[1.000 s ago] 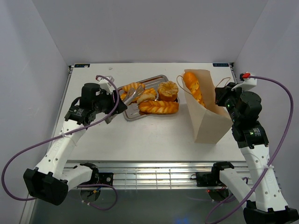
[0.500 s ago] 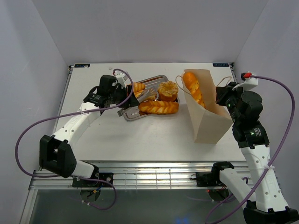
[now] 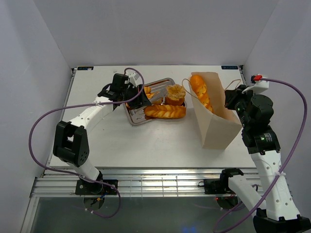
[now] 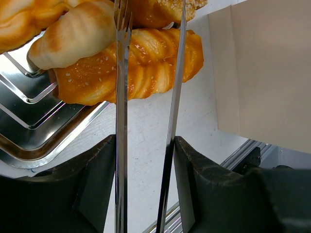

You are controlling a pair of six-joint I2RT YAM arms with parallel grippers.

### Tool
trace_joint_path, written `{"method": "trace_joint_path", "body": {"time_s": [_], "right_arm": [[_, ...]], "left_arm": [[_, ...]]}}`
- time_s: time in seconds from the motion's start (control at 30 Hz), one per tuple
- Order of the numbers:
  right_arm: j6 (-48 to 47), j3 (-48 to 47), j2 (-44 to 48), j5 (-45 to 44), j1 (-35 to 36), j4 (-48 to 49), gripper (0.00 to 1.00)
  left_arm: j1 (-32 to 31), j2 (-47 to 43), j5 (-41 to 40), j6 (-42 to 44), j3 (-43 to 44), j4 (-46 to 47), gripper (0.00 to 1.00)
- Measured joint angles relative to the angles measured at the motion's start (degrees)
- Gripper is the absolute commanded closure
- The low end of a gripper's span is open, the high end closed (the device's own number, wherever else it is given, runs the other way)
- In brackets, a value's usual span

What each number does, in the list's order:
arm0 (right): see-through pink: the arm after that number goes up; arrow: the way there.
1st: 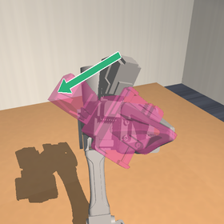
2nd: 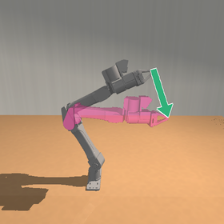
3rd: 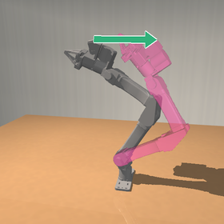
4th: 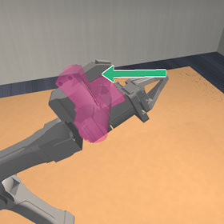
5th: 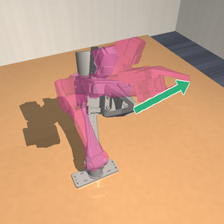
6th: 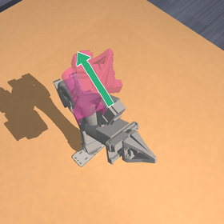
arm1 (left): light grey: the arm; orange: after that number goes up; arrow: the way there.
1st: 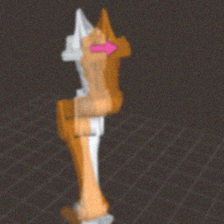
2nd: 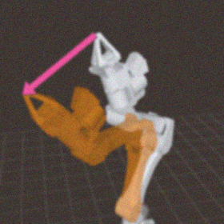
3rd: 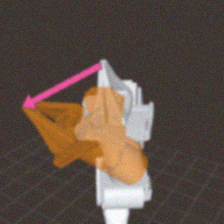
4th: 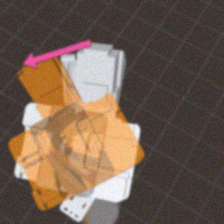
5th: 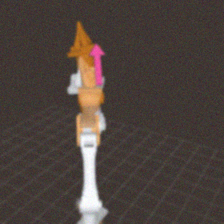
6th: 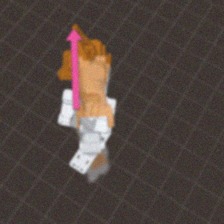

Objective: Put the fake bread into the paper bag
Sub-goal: Pick up the fake bread from the plate.

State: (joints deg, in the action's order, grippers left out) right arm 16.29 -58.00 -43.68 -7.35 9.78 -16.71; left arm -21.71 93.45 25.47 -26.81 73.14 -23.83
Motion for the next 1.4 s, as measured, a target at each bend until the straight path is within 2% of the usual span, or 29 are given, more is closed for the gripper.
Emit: {"method": "trace_joint_path", "body": {"time_s": [0.67,0.77,0.87,0.9,1.0,1.03,1.4], "right_arm": [[0.0,-0.5,-2.4,-1.3,0.0,0.2,0.92],[0.0,-0.7,-2.8,-1.6,0.0,0.2,0.92],[0.0,-0.8,-3.3,-1.8,0.0,0.2,0.92],[0.0,-0.8,-3.5,-1.9,0.0,0.2,0.92],[0.0,-0.9,-3.8,-2.7,0.0,0.2,0.92],[0.0,-1.0,-4.0,-3.0,0.0,0.2,0.92],[-0.3,-4.3,-4.8,-5.2,0.0,0.2,0.92]], "left_arm": [[0.0,11.9,4.5,-1.5,7.0,1.6,0.42],[0.0,13.4,5.2,-1.6,7.8,1.6,0.48],[0.0,14.5,5.7,-1.7,8.6,1.5,0.62],[0.0,14.8,5.8,-1.6,8.9,1.4,0.73],[0.0,15.0,5.8,-1.3,9.9,0.7,0.97],[0.0,15.0,5.7,-1.3,10.2,0.4,1.0],[0.0,12.0,2.2,-0.5,10.4,-1.4,1.0]]}}
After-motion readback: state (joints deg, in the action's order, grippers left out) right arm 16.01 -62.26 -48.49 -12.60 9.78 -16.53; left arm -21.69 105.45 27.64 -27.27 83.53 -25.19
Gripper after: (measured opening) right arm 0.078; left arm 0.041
